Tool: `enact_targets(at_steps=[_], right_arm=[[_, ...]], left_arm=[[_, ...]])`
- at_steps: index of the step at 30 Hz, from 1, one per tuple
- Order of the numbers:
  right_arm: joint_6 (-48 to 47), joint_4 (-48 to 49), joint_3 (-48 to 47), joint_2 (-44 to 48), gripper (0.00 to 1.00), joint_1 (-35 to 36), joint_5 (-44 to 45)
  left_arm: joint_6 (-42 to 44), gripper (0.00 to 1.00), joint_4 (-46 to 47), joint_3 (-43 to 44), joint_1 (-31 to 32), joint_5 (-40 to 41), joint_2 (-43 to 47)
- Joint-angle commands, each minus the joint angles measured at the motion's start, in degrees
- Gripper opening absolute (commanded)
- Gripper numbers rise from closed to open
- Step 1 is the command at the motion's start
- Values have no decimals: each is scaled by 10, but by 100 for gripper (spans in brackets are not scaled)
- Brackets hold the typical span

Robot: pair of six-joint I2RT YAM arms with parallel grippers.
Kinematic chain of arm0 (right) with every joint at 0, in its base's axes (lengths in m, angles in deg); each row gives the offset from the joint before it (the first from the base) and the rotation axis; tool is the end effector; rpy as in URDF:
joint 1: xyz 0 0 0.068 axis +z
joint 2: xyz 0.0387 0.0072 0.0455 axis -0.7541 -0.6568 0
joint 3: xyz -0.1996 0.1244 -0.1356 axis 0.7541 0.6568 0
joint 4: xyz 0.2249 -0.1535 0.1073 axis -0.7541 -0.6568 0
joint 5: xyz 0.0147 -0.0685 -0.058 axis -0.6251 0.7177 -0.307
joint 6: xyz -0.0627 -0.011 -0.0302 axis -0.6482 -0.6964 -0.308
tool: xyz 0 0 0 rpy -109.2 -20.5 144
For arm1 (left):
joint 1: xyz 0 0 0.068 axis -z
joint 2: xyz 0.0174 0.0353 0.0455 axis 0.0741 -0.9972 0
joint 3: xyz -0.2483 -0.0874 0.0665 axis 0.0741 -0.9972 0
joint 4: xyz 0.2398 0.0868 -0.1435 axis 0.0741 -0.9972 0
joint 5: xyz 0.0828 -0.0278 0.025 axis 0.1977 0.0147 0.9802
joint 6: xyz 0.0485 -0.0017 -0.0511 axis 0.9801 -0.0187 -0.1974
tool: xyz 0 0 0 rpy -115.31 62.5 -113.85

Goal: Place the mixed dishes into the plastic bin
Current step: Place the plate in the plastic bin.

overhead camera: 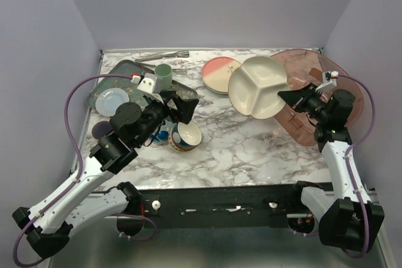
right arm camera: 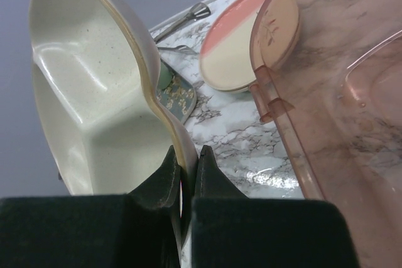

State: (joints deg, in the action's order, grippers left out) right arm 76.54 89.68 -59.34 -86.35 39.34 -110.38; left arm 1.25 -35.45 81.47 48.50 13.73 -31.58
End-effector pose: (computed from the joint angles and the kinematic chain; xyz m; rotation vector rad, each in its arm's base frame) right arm 0.2731 -0.0093 0.2858 0.1883 1.7792 0.9275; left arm 0.1758 -0.1593 0.4054 0.1703 1.5670 -0.8186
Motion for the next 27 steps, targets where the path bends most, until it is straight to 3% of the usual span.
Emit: enact_targets(at_steps=[1, 12, 27], right_arm=[[35, 58, -59, 9, 0, -54, -34], [-10, -2, -108, -74, 0, -131, -10], [-47, -12, -130, -148, 1, -177, 12]], left_arm=[[94, 99, -121, -24, -3, 38, 31], [125, 99, -131, -93, -5, 90, 102], [123, 99, -119, -105, -19, 74, 145]])
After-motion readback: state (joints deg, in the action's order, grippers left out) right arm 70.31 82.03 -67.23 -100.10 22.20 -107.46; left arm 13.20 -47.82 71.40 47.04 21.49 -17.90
